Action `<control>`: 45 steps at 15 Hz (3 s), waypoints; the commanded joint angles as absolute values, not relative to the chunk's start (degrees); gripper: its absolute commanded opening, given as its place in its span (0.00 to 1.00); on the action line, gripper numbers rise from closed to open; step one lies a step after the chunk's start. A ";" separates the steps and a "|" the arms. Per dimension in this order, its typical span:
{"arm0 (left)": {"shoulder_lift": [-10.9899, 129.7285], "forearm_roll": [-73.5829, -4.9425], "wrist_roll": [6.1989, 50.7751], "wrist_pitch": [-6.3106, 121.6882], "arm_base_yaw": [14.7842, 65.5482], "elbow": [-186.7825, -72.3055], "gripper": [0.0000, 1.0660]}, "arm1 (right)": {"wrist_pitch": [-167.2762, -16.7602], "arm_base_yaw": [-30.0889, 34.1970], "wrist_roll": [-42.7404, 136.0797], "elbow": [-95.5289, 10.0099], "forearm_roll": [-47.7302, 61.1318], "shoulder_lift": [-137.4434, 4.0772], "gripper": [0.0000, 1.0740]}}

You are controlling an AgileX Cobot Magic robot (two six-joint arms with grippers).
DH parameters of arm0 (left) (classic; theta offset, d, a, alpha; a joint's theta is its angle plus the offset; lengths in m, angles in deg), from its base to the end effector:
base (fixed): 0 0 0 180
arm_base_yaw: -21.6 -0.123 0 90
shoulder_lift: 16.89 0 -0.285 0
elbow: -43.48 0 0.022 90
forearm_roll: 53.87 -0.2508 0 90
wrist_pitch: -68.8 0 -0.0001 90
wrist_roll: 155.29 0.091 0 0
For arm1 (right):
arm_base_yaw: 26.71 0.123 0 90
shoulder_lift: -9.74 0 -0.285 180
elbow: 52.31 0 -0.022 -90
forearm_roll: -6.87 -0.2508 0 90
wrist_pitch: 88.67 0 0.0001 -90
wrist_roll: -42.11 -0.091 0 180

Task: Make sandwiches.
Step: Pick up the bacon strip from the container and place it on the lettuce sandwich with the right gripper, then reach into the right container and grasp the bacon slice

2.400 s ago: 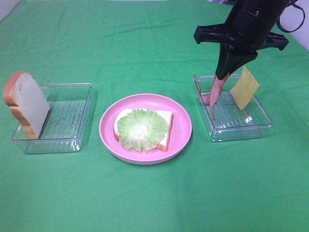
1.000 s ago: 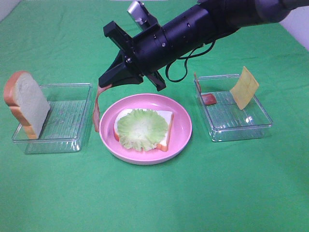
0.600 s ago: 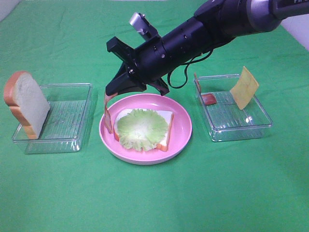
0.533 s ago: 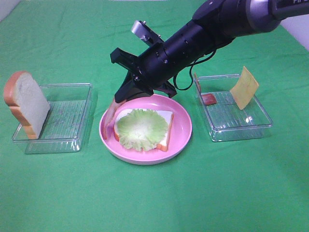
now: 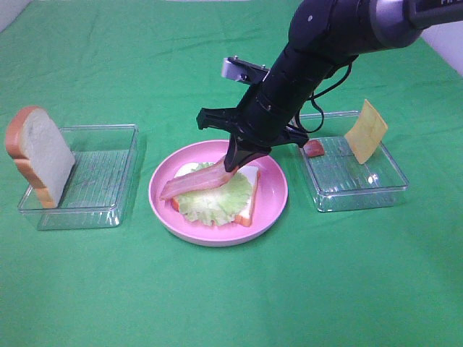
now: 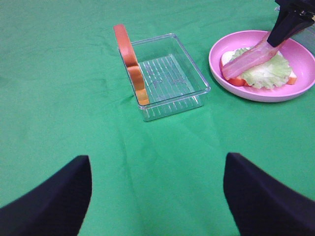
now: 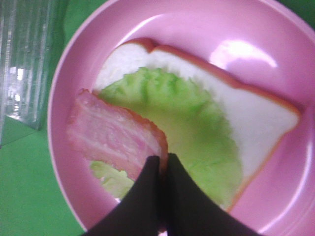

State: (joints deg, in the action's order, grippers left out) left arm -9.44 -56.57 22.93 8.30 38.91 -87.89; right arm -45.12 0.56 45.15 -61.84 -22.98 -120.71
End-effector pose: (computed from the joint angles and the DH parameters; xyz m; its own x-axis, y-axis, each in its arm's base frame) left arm -0.0041 0.0052 0.2774 -0.4288 0.1254 -0.8946 0.2589 0.9658 0.0113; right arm 0.3767 0.2293 0.1493 -0.9674 -0.1451 -0.2076 -0.2217 0.8817 0.4166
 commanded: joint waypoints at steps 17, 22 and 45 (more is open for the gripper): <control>-10.53 -56.45 22.99 8.99 39.08 -87.83 0.67 | -31.26 0.39 38.50 -62.35 -0.58 -103.81 0.60; -10.53 -56.45 22.99 8.99 39.08 -87.83 0.67 | -27.19 -6.31 38.33 -68.77 -1.89 -104.15 0.60; -10.53 -56.45 22.99 8.99 39.08 -87.83 0.67 | -26.44 -7.51 36.90 -88.94 0.17 -131.31 0.50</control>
